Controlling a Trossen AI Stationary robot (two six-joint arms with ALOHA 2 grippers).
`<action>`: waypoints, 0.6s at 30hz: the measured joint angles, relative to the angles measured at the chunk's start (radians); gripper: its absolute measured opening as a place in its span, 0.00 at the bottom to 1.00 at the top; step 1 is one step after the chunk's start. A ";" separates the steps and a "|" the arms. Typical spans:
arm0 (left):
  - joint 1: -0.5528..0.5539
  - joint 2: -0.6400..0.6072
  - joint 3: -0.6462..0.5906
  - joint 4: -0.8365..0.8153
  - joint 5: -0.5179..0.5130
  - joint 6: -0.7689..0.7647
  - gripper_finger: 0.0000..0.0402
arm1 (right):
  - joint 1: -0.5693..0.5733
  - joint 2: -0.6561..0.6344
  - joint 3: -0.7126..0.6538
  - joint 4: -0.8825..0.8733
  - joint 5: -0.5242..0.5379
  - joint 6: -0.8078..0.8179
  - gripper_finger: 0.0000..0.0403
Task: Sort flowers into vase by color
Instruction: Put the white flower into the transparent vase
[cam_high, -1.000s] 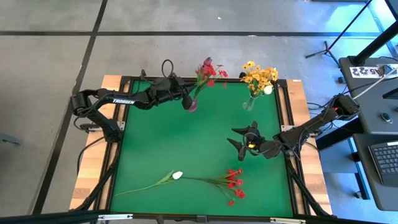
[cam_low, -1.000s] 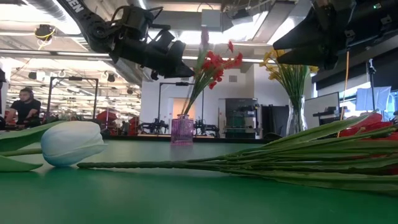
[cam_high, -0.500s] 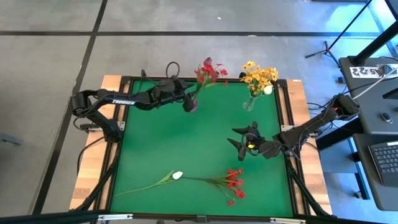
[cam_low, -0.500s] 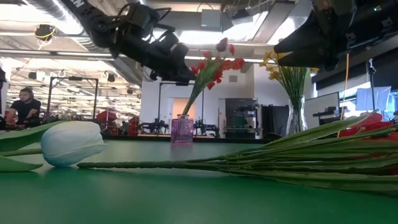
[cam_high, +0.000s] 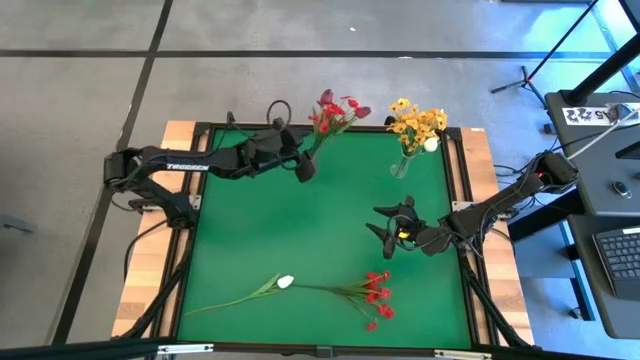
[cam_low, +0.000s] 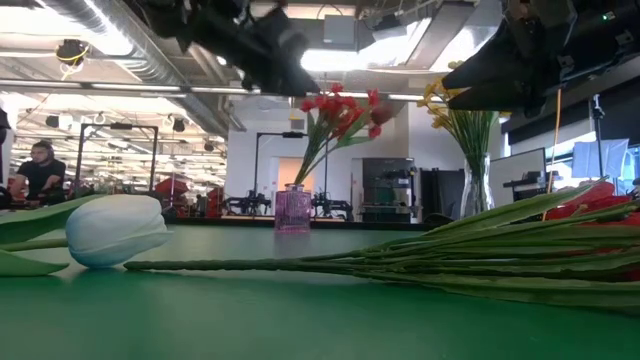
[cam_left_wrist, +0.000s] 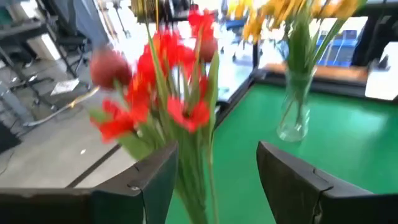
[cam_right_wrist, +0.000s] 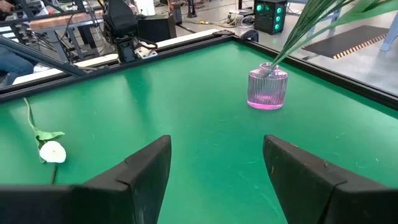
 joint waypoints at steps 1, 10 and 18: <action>-0.009 -0.019 0.000 -0.002 0.000 -0.004 0.53 | 0.000 0.000 0.000 0.000 -0.003 0.000 0.63; -0.222 -0.201 0.000 -0.222 0.110 -0.073 0.53 | 0.000 0.000 0.000 -0.016 -0.018 0.000 0.63; -0.511 -0.192 -0.001 -0.434 0.101 -0.208 0.53 | 0.000 0.000 0.000 -0.016 -0.018 -0.004 0.63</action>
